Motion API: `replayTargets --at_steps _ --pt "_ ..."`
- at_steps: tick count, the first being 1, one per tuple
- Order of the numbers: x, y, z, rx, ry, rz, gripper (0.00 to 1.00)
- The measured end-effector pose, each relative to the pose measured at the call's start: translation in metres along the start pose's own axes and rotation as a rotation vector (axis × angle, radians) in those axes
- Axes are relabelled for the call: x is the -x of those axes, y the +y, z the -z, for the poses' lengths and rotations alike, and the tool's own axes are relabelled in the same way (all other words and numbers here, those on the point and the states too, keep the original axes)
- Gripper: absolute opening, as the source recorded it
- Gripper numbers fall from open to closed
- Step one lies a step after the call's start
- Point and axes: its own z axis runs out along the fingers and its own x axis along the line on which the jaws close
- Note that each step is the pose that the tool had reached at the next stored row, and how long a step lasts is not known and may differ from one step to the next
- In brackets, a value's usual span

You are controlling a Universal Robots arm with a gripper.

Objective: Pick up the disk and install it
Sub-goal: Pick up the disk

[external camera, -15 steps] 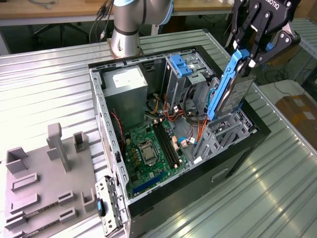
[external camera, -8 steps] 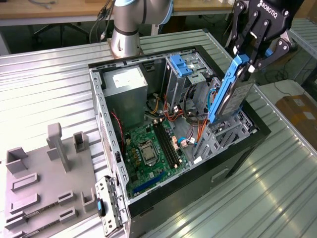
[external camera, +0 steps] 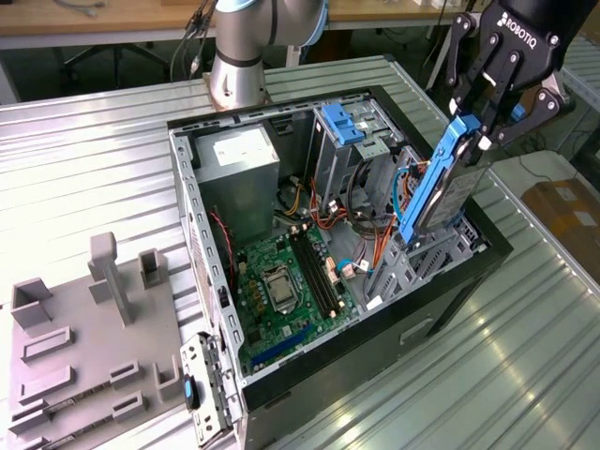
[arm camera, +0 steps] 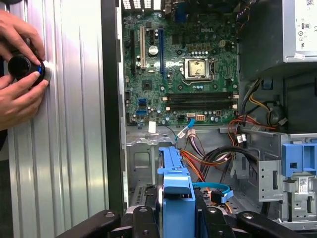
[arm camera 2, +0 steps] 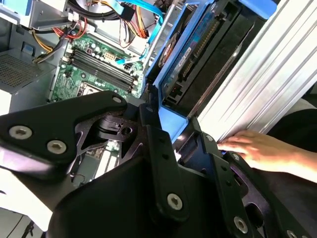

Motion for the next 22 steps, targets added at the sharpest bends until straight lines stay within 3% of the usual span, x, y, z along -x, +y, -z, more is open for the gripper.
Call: replayTargets --at_steps 3,5,6,7,8,10,13,22 --pt "-0.0006 0.0000 -0.0013 0.0000 0.0002 0.000 0.37" --pt "-0.0047 -0.0001 -0.0045 0.0003 0.0003 0.000 0.37" --pt "-0.0049 0.0000 -0.0069 0.0004 -0.0025 0.000 0.37" --pt "-0.0056 0.0000 -0.0070 0.0011 -0.0143 0.000 0.37" --pt "-0.0088 -0.0002 -0.0071 0.0013 -0.0152 0.000 0.37" --pt "-0.0121 -0.0003 -0.0073 0.0013 -0.0156 0.002 0.37" --pt "-0.0121 -0.0002 -0.0077 0.0014 -0.0166 0.026 0.37" --pt "-0.0094 0.0002 -0.0084 0.0014 -0.0164 0.026 0.37"
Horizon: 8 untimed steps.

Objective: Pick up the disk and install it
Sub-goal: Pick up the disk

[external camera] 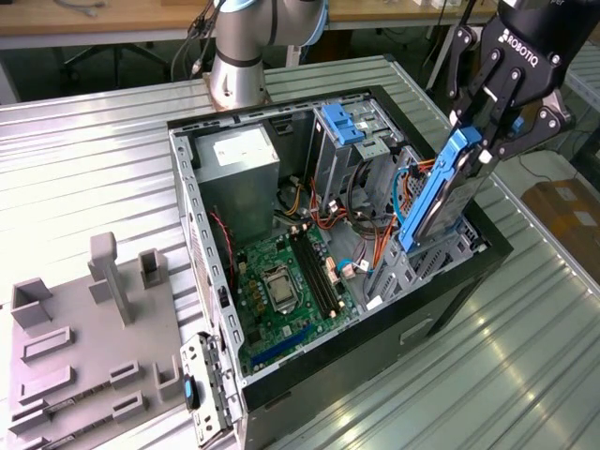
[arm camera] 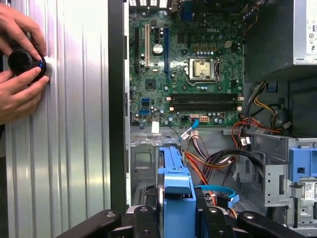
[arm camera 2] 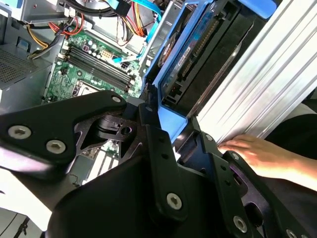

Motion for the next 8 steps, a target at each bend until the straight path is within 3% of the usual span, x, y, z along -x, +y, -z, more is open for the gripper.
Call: replayTargets --at_steps 8 --pt "-0.0001 0.0001 -0.0052 0.0000 0.0002 0.000 0.37"
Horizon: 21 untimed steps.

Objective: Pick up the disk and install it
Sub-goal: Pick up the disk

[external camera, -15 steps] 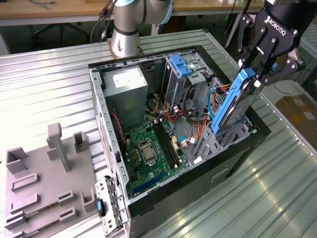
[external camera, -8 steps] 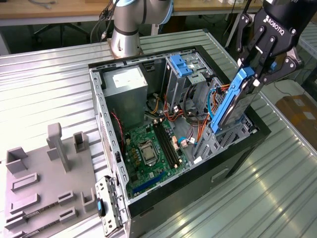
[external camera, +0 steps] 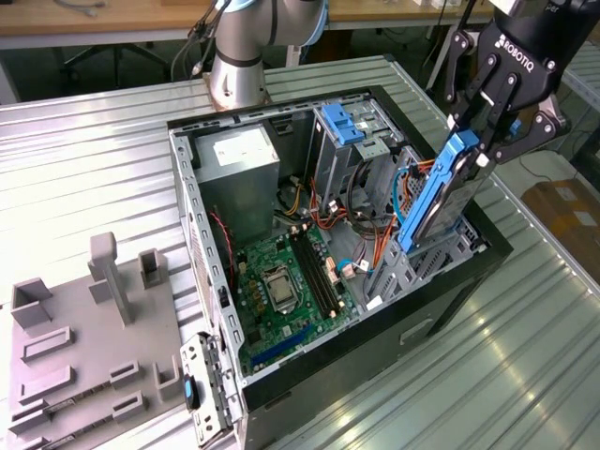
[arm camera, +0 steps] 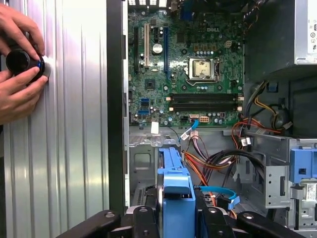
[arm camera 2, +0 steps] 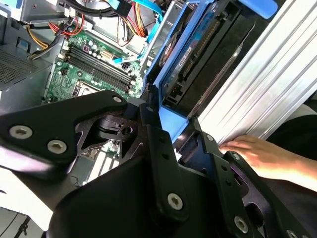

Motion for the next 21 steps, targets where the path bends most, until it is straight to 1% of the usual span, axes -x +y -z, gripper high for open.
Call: replayTargets --at_steps 4,5,6,7,8,11,18,20,21 --pt "0.0000 0.0000 -0.0011 0.0016 0.0002 0.000 0.37" --pt "0.0000 -0.0001 -0.0013 0.0073 -0.0001 0.000 0.37" --pt "0.0000 0.0000 -0.0013 0.0188 -0.0001 0.000 0.37" --pt "0.0000 -0.0001 -0.0013 0.0262 0.0001 0.000 0.37" --pt "0.0000 0.0000 -0.0013 0.0294 0.0001 0.000 0.37" --pt "0.0000 0.0000 -0.0010 0.0362 0.0005 0.000 0.37" --pt "0.0000 -0.0007 -0.0010 0.0401 0.0006 0.000 0.37" --pt "0.0000 -0.0010 -0.0012 0.0454 0.0006 0.000 0.37" --pt "0.0001 -0.0014 -0.0012 0.0523 0.0005 0.000 0.37"
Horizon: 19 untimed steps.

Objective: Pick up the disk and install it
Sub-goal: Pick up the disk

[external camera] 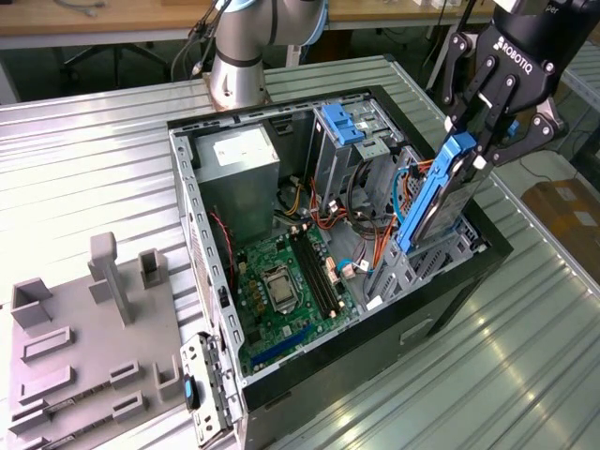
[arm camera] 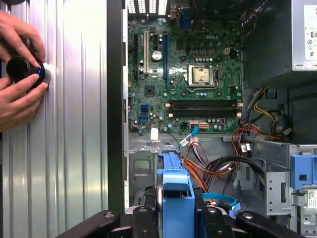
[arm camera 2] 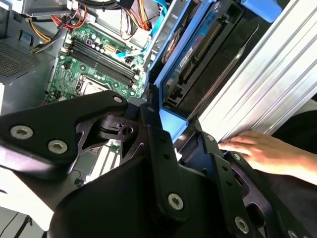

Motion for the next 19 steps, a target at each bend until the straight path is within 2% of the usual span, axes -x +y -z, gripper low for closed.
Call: replayTargets --at_steps 3,4,7,11,19 --pt "0.0000 -0.0010 -0.0008 0.0163 0.0007 0.000 0.37" --pt "0.0000 -0.0014 -0.0009 0.0182 0.0006 0.000 0.37" --pt "0.0001 -0.0017 0.0000 0.0185 -0.0014 0.000 0.37" --pt "0.0004 -0.0016 0.0065 0.0185 -0.0015 0.000 0.37" --pt "0.0005 -0.0036 0.0084 0.0196 -0.0016 0.000 0.37"
